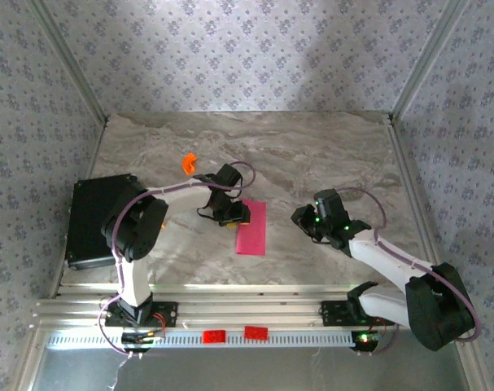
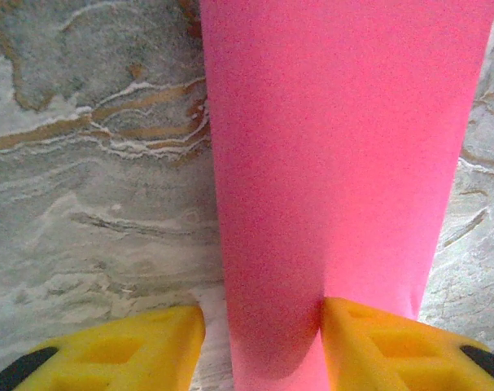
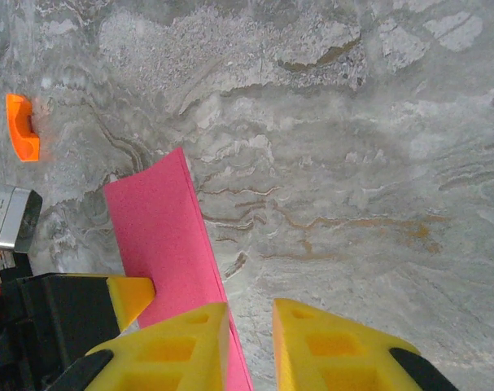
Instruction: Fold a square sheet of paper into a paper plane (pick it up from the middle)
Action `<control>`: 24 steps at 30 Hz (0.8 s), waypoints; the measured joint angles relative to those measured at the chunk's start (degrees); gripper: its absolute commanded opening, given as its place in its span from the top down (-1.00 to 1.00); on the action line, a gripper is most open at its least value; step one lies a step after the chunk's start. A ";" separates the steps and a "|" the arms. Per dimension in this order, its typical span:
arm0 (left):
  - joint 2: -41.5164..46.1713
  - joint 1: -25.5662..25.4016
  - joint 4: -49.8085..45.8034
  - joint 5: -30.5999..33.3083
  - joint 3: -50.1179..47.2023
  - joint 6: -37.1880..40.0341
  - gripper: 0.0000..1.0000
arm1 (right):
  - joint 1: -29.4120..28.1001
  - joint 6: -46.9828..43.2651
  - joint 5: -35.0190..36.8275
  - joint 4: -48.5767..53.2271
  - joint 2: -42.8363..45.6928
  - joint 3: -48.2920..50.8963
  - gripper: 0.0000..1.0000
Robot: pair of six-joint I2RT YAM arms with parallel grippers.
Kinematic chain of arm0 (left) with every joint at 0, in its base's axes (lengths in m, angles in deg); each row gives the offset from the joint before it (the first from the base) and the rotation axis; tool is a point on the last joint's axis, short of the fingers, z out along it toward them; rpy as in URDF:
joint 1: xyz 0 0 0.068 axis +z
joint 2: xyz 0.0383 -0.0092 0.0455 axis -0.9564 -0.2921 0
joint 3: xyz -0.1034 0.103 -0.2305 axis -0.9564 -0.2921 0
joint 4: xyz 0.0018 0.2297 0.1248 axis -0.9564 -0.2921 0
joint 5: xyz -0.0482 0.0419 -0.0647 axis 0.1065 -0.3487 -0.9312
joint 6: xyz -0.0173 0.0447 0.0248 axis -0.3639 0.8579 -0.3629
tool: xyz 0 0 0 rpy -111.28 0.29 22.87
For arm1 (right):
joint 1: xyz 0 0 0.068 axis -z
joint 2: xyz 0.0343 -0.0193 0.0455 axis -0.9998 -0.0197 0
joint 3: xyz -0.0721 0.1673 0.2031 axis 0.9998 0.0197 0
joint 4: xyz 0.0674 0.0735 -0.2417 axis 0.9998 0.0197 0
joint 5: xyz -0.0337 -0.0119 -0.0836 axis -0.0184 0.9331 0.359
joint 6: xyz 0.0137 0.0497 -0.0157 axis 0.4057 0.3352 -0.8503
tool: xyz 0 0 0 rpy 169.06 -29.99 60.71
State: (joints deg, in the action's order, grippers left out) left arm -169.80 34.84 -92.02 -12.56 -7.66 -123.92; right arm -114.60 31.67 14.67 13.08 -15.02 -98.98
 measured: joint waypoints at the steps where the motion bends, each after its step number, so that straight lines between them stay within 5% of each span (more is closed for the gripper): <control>1: -0.07 -0.09 -0.04 0.15 0.09 0.00 0.07 | 0.00 0.00 0.00 0.00 0.00 0.00 0.53; 24: -1.07 -0.59 -1.79 1.09 1.73 -0.24 0.00 | 0.15 0.00 -0.61 -0.04 -2.43 0.00 0.51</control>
State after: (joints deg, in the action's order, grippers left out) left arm -170.87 34.25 -93.81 -11.47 -5.94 -124.16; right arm -114.45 31.67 14.06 13.03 -17.45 -98.98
